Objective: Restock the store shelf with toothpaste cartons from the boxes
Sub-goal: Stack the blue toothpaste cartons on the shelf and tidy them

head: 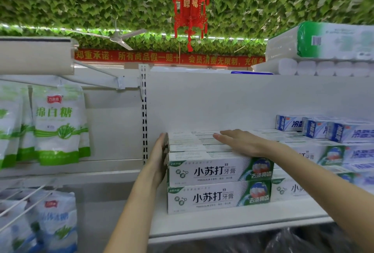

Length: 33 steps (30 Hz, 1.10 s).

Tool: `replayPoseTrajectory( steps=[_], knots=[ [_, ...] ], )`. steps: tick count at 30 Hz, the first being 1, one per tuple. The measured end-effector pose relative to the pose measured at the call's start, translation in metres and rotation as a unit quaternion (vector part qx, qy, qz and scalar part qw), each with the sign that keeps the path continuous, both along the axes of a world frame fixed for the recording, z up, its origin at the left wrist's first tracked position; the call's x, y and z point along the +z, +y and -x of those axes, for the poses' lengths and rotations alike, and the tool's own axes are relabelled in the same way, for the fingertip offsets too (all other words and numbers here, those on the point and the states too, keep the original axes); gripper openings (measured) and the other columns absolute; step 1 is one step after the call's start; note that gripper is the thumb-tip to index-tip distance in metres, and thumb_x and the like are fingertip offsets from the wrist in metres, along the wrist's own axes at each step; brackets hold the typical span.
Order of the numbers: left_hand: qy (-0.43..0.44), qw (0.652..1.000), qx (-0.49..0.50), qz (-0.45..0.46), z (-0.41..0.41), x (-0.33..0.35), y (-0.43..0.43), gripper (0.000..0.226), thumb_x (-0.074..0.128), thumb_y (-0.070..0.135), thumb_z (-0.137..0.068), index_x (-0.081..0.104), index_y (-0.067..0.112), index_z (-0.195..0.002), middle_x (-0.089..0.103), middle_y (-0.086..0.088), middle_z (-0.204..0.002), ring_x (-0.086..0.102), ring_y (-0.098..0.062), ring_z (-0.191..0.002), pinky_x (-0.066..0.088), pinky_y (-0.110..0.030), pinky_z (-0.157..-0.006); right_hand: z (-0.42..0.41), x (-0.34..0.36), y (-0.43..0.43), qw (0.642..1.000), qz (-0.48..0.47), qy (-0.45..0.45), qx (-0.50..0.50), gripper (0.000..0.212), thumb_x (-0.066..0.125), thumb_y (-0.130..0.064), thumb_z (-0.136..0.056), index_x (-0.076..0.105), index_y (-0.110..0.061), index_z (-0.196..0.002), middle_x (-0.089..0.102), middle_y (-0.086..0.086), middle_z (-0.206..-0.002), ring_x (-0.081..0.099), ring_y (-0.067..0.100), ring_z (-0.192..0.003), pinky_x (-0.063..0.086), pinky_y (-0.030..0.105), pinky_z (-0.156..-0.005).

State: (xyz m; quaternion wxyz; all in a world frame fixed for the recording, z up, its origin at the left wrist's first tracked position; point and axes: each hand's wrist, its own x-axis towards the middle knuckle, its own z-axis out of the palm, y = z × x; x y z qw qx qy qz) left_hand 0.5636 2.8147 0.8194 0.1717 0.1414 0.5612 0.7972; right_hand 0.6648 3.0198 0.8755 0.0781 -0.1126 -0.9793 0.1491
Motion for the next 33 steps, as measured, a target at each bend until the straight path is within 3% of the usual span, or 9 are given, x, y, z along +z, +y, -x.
replayPoseTrajectory(
  steps=[3,7,9,11,13,17,22,28,33],
  knots=[
    [0.003,1.0,-0.009,0.005,-0.02,-0.004,-0.01,0.061,0.039,0.067,-0.089,0.066,0.021,-0.118,0.071,-0.009,-0.113,0.066,-0.026,-0.106,0.049,-0.039,-0.095,-0.012,-0.005,-0.006,0.999,-0.035,0.011,0.023,0.088,0.017,-0.078,-0.08,0.03,-0.024,-0.149,0.028,-0.003,-0.156,0.026,0.02,-0.142,0.018,0.041,-0.117],
    [0.042,0.998,-0.042,0.024,-0.064,-0.013,-0.017,0.06,0.026,0.069,-0.092,0.072,0.03,-0.095,0.075,-0.005,-0.096,0.073,-0.019,-0.082,0.053,-0.032,-0.07,-0.038,-0.002,-0.014,0.996,-0.003,0.029,0.085,0.072,0.027,-0.067,-0.087,0.033,-0.028,-0.147,0.031,-0.006,-0.154,0.027,0.014,-0.141,0.017,0.033,-0.114],
    [0.075,0.996,-0.019,0.04,-0.076,-0.02,-0.019,0.057,0.027,0.075,-0.085,0.069,0.04,-0.1,0.074,0.001,-0.103,0.071,-0.016,-0.09,0.054,-0.036,-0.08,-0.048,-0.003,-0.012,0.994,-0.026,0.006,0.102,0.08,0.031,-0.075,-0.075,0.031,-0.036,-0.146,0.029,-0.008,-0.155,0.027,0.012,-0.14,0.018,0.033,-0.115],
    [0.119,0.991,-0.001,0.061,-0.081,-0.026,-0.02,0.059,0.035,0.078,-0.078,0.055,0.045,-0.121,0.063,0.015,-0.122,0.057,-0.008,-0.114,0.043,-0.041,-0.104,-0.048,-0.01,-0.008,0.988,-0.122,-0.012,0.097,0.087,0.028,-0.083,-0.07,0.025,-0.042,-0.147,0.026,-0.01,-0.156,0.027,0.012,-0.141,0.019,0.037,-0.117],
    [0.169,0.981,0.03,0.092,-0.082,-0.03,-0.017,0.046,0.043,0.065,-0.084,0.039,0.043,-0.124,0.049,0.031,-0.117,0.04,0.004,-0.114,0.031,-0.03,-0.108,-0.042,-0.016,-0.005,0.979,-0.185,-0.006,0.083,0.094,0.02,-0.09,-0.064,0.02,-0.045,-0.147,0.024,-0.01,-0.156,0.026,0.014,-0.142,0.022,0.042,-0.117],
    [0.183,0.979,0.039,0.083,-0.078,-0.036,-0.012,0.058,0.053,0.06,-0.078,0.046,0.037,-0.131,0.063,0.014,-0.123,0.059,-0.001,-0.108,0.047,-0.021,-0.087,-0.034,-0.019,-0.002,0.974,-0.21,0.013,0.087,0.094,0.015,-0.091,-0.065,0.018,-0.046,-0.148,0.025,-0.009,-0.156,0.029,0.015,-0.141,0.027,0.042,-0.114],
    [0.158,0.985,-0.003,0.062,-0.068,-0.041,-0.013,0.063,0.057,0.06,-0.078,0.046,0.038,-0.136,0.068,0.012,-0.118,0.064,-0.007,-0.109,0.049,-0.042,-0.1,-0.029,-0.02,-0.002,0.972,-0.217,0.013,0.088,0.087,0.023,-0.084,-0.07,0.018,-0.045,-0.148,0.025,-0.007,-0.157,0.029,0.016,-0.141,0.028,0.04,-0.112],
    [0.138,0.989,-0.029,0.054,-0.061,-0.044,-0.014,0.066,0.066,0.057,-0.076,0.045,0.039,-0.136,0.068,0.009,-0.12,0.065,-0.012,-0.11,0.049,-0.047,-0.099,-0.03,-0.02,-0.005,0.97,-0.225,0.021,0.086,0.086,0.022,-0.081,-0.07,0.018,-0.046,-0.148,0.024,-0.008,-0.157,0.029,0.016,-0.141,0.031,0.042,-0.11],
    [0.122,0.991,0.011,0.058,-0.064,-0.045,-0.013,0.083,0.071,0.07,-0.06,0.048,0.038,-0.133,0.068,0.009,-0.118,0.065,-0.015,-0.108,0.052,-0.045,-0.095,-0.035,-0.019,-0.008,0.972,-0.218,0.047,0.074,0.086,0.026,-0.082,-0.069,0.025,-0.045,-0.147,0.031,-0.012,-0.153,0.035,0.014,-0.137,0.036,0.041,-0.106]
  ],
)
